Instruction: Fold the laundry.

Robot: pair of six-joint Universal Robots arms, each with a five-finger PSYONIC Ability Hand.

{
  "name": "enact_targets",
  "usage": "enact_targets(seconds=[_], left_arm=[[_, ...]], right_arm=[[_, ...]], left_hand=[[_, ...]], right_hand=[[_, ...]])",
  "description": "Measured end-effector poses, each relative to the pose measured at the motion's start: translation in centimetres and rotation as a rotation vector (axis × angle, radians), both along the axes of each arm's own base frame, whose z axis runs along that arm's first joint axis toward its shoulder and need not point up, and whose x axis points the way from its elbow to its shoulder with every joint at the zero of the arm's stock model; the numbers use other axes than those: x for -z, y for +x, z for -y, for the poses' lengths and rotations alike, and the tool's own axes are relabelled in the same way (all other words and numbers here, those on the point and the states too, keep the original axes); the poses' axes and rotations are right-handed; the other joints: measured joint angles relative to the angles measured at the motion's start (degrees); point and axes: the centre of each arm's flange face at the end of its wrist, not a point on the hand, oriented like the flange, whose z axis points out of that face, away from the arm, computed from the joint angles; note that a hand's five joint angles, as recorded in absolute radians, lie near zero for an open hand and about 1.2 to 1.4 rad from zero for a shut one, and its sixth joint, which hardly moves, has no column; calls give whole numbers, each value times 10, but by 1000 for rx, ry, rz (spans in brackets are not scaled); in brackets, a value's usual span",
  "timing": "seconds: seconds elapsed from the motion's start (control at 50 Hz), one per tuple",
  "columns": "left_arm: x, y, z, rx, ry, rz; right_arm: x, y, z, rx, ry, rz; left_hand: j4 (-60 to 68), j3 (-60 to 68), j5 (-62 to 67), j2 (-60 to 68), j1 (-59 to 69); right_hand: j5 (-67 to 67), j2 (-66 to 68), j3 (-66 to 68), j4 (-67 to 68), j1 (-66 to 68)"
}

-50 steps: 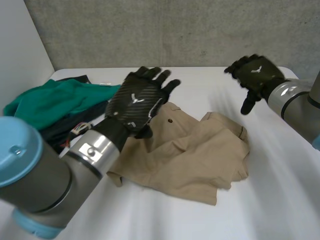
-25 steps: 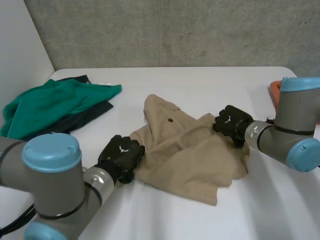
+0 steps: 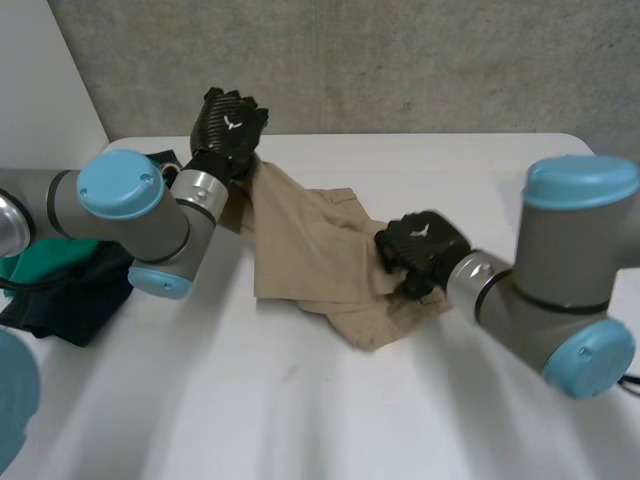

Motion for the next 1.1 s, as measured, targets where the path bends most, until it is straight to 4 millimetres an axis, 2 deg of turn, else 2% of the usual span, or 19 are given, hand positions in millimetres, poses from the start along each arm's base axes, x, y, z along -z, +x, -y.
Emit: enact_targets(seconds=[0.04, 0.06, 0.08, 0.1, 0.12, 0.2, 0.26, 0.32, 0.4, 0.42, 0.46, 0.5, 0.58, 0.72, 0.86, 1.08, 1.1], left_arm=[[10, 7, 11, -26, 20, 12], [14, 10, 15, -40, 31, 18], [18, 14, 18, -54, 45, 26], [21, 17, 19, -64, 55, 31], [23, 22, 19, -82, 75, 42], [15, 32, 6, -102, 111, 56], [-2, 36, -15, -94, 125, 48], [-24, 36, -51, -52, 140, 17], [-38, 28, -95, 37, 182, -24], [-39, 23, -112, 82, 210, -36], [-39, 15, -132, 141, 254, -47], [-34, 1, -160, 229, 329, -52], [-16, -23, -186, 328, 432, -28], [30, -64, -184, 370, 513, 77], [67, -81, -172, 356, 534, 213], [82, -84, -148, 341, 496, 250], [83, -84, -145, 338, 492, 249]], right_arm=[[6, 5, -9, 7, 55, 30], [8, 6, -12, 10, 73, 46], [8, 7, -13, 13, 87, 62], [8, 8, -14, 14, 98, 79], [6, 9, -13, 16, 111, 116], [-11, 2, -2, 32, 106, 201], [-29, -11, 11, 65, 87, 238], [-44, -29, 22, 117, 71, 230], [-48, -44, 28, 151, 62, 158], [-45, -50, 27, 154, 58, 98], [-39, -54, 26, 150, 54, 26], [-26, -58, 22, 134, 44, -94], [-2, -61, 18, 138, 18, -231], [25, -55, 20, 179, -37, -282], [35, -45, 22, 177, -61, -221], [42, -30, 16, 132, -79, -162], [44, -29, 16, 128, -81, -160]], left_hand=[[0, 0, 0, 0, 0], [-170, -168, -161, -170, -175], [-220, -228, -210, -231, -247], [-342, -347, -330, -351, -382], [-448, -437, -429, -443, -464], [-520, -512, -504, -515, -491], [-522, -513, -507, -517, -491], [-522, -513, -507, -517, -491], [-520, -512, -503, -516, -491], [-515, -512, -490, -513, -489], [-509, -512, -483, -509, -489], [-507, -512, -480, -507, -489], [-472, -468, -445, -472, -450], [-444, -440, -418, -445, -428], [-419, -416, -393, -421, -399], [-242, -237, -232, -237, -215], [-137, -134, -127, -136, -115]], right_hand=[[-131, -128, -127, -128, -140], [-226, -220, -220, -221, -230], [-301, -293, -293, -295, -296], [-334, -326, -328, -331, -331], [-370, -371, -374, -374, -372], [-372, -380, -386, -387, -376], [-372, -380, -386, -387, -376], [-372, -380, -386, -387, -376], [-372, -380, -386, -387, -376], [-372, -380, -386, -387, -376], [-372, -380, -386, -387, -376], [-372, -380, -386, -387, -376], [-372, -380, -386, -387, -376], [-372, -380, -386, -387, -376], [-372, -380, -386, -387, -376], [-372, -380, -386, -387, -376], [-372, -380, -386, -387, -376]])
